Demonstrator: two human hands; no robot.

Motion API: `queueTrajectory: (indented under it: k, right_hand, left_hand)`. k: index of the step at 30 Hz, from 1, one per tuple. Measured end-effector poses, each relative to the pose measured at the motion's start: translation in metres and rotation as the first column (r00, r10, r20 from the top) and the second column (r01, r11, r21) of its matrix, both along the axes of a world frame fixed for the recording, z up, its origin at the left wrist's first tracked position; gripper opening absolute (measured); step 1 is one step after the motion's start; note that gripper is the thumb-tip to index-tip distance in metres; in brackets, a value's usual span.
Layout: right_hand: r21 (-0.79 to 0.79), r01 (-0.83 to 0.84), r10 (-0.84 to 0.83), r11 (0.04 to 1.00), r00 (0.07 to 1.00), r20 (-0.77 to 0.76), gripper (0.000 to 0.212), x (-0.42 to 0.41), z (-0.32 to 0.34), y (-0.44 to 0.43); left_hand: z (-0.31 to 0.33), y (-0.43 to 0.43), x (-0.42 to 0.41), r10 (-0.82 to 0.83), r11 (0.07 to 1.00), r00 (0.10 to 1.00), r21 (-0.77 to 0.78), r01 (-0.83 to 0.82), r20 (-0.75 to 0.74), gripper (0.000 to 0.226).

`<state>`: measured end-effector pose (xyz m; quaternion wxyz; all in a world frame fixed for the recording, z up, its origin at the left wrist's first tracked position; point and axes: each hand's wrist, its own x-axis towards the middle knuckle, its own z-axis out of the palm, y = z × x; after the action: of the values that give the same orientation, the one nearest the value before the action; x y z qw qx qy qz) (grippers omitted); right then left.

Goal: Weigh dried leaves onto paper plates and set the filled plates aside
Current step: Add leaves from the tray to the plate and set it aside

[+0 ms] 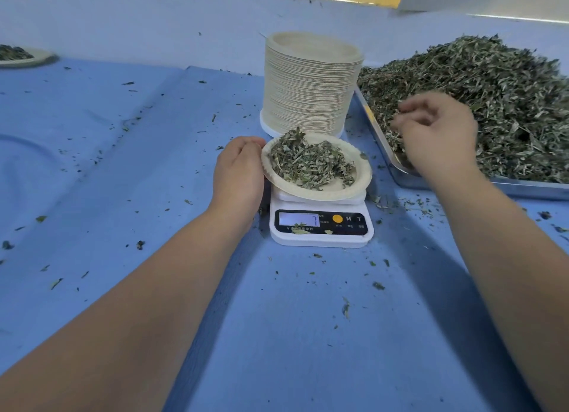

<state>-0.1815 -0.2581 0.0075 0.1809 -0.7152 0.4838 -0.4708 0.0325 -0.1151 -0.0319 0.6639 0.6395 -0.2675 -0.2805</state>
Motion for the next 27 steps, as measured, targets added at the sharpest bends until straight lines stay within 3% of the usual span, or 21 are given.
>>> queueTrajectory:
  k: [3, 5, 9, 13, 18, 22, 27]
  right_hand:
    - [0.042, 0.136, -0.117, 0.990, 0.943, -0.310, 0.020, -0.024, -0.017, -0.004]
    - [-0.012, 0.127, -0.121, 0.992, 0.907, -0.404, 0.024, -0.027, -0.024, -0.001]
    - [-0.178, -0.028, -0.034, 0.984, 0.941, -0.336, 0.026, -0.011, -0.020, 0.013]
    - [-0.191, -0.216, 0.118, 0.958, 0.897, -0.425, 0.029, 0.009, -0.023, 0.033]
    - [-0.108, -0.200, 0.147, 0.974, 0.916, -0.373, 0.029, 0.019, -0.028, 0.042]
    - [-0.197, -0.106, 0.013, 0.975, 0.907, -0.422, 0.032, 0.021, -0.030, 0.041]
    - [0.034, -0.137, 0.141, 0.990, 0.952, -0.270, 0.030, 0.026, -0.029, 0.042]
  left_hand:
    - [0.000, 0.000, 0.000, 0.004, 1.000, 1.000, 0.009, -0.004, 0.008, 0.036]
    - [-0.001, 0.001, 0.000, 0.001, 1.000, 1.000, 0.020, -0.001, 0.022, 0.034]
    - [-0.002, 0.000, 0.000, -0.004, 1.000, 1.000, 0.018, 0.004, 0.028, 0.032]
    - [-0.004, -0.003, 0.001, -0.051, 0.999, 0.998, 0.021, 0.050, 0.038, 0.027]
    - [-0.008, -0.011, 0.000, -0.136, 0.991, 0.990, 0.022, 0.135, 0.028, 0.022]
    - [-0.010, -0.014, -0.005, -0.118, 0.992, 0.992, 0.055, 0.116, 0.047, 0.040]
    - [-0.008, -0.016, -0.006, -0.098, 0.992, 0.995, 0.083, 0.097, 0.012, 0.052]
